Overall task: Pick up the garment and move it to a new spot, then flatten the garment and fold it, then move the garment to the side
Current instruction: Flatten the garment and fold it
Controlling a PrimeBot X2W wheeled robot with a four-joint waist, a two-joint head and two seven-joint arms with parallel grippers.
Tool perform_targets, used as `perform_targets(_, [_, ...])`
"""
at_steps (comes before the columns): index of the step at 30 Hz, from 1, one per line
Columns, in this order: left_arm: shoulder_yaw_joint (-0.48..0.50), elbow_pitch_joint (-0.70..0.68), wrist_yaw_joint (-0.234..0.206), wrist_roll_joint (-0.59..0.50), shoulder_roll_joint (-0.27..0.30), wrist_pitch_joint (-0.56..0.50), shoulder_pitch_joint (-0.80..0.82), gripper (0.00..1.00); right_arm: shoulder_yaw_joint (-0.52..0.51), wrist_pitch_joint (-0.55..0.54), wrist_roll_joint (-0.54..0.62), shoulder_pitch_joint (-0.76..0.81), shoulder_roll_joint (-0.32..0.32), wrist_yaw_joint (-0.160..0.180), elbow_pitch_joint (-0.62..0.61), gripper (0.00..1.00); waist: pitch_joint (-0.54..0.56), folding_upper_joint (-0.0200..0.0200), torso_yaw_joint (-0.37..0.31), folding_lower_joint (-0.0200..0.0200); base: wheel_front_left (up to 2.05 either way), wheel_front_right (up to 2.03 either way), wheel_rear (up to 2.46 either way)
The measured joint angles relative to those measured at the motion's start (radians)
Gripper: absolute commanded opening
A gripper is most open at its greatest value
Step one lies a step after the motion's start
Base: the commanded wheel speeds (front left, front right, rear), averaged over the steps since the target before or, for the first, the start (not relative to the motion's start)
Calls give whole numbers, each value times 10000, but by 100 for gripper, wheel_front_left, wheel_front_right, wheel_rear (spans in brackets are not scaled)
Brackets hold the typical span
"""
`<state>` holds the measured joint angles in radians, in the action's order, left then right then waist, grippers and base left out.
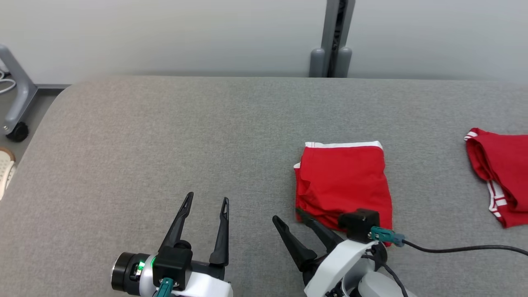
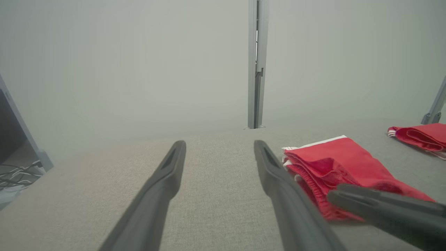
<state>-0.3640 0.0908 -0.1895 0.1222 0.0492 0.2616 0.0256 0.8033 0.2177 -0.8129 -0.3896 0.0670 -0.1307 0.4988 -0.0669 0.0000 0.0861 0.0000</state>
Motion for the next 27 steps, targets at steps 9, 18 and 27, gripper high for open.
perform_targets(9, [314,-33,-56,134,4,0,-418,100,-907,385,708,369,437,0,-29,100,584,0,-710,0,0,0,0])
perform_targets(18, [600,-130,-40,506,-2,0,-531,100,-2545,441,1708,805,738,0,443,100,967,0,-1249,0,0,0,0])
perform_targets(27, [855,71,130,788,-2,0,-980,100,-4205,441,4232,1885,815,0,-362,100,1372,0,-1379,0,0,0,0])
